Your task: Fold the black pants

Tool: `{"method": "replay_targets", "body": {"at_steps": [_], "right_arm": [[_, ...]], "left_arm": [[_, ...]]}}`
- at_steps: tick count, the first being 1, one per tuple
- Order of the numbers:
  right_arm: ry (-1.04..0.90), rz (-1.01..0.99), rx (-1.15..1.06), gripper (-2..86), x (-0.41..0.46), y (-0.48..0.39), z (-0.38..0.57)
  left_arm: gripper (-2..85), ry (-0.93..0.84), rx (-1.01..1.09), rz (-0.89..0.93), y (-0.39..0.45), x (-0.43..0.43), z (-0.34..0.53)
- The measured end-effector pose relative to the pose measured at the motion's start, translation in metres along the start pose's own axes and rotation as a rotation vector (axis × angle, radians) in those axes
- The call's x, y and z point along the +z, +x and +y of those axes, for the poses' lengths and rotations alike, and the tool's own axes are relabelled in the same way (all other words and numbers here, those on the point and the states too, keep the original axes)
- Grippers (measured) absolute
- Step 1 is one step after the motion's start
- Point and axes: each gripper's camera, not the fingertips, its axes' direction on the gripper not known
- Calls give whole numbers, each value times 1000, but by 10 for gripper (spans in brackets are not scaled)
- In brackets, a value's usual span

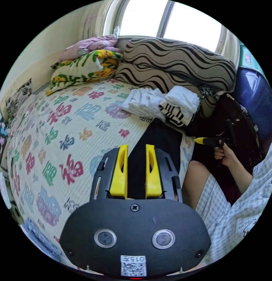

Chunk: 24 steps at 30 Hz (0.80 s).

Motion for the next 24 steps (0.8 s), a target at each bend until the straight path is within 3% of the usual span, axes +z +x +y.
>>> {"method": "replay_targets", "body": {"at_steps": [2,6,10,13,17,21,24], "right_arm": [[-116,-56,-148,63,38,-46,0],[-388,-82,-453,81,139,-154,17],[-533,192,-711,79,224,-223,46],[-577,350,-770,70,246,-246,59],[-495,132,-533,52,211,-251,61],[-506,105,-158,68,234,-207,64],[-477,-150,135,75,252,-179,56]], "left_arm": [[93,-75,-148,-36,-42,-11,41],[101,-85,-461,181,-114,-14,116],[101,-105,-590,252,-145,1,143],[80,-70,-648,338,-169,-7,156],[69,-43,-613,377,-184,-30,165],[82,-26,-649,426,-204,-52,179],[79,60,-672,362,-212,-84,191]]}}
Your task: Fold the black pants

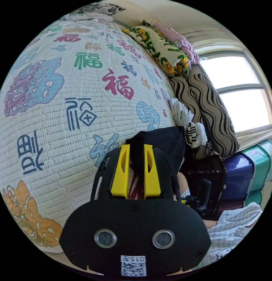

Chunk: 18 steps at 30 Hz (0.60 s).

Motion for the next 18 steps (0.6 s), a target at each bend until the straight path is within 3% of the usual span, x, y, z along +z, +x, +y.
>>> {"method": "replay_targets", "body": {"at_steps": [2,5,12,18], "right_arm": [[76,-76,92,65,-3,8,-4],[99,-100,172,33,2,13,-4],[71,2,123,14,9,-4,15],[55,-25,-4,48,-13,-29,16]], "left_arm": [[81,25,6,-31,3,-15,3],[80,-93,7,-25,1,-5,-3],[30,-81,146,-217,21,-24,-1],[73,-5,73,-120,12,-75,17]]}}
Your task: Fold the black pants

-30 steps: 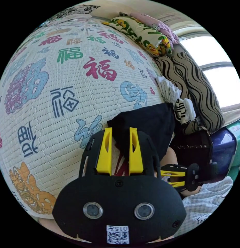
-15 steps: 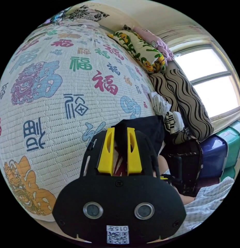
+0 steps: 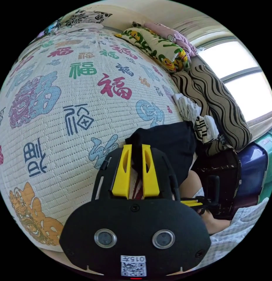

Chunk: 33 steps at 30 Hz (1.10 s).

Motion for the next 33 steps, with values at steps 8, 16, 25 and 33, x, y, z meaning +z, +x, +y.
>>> {"method": "replay_targets", "body": {"at_steps": [8,16,25,33], "right_arm": [[80,235,-261,83,-74,-40,-12],[96,288,-295,78,-74,-72,-29],[40,364,-374,70,-40,-101,-43],[-70,224,-389,73,-14,-112,-57]], "left_arm": [[121,-56,-95,214,-10,-21,52],[47,-120,-131,361,-7,-21,54],[43,-83,-140,95,-54,-175,95],[42,106,-182,278,-44,-258,133]]}}
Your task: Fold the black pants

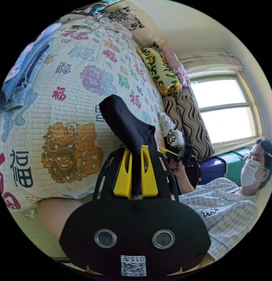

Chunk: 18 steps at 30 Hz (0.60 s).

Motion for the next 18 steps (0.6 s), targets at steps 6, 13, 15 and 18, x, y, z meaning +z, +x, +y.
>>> {"method": "replay_targets", "body": {"at_steps": [6,13,15,18], "right_arm": [[67,-112,-55,72,-18,-14,-18],[128,-190,-82,70,-38,-8,-32],[133,-185,-54,70,-42,5,-32],[148,-128,30,73,-52,34,-29]], "left_arm": [[41,127,288,-40,143,-89,-8],[46,70,534,-160,272,-45,-9],[48,71,512,-186,272,-2,-1],[50,67,430,-241,245,102,20]]}}
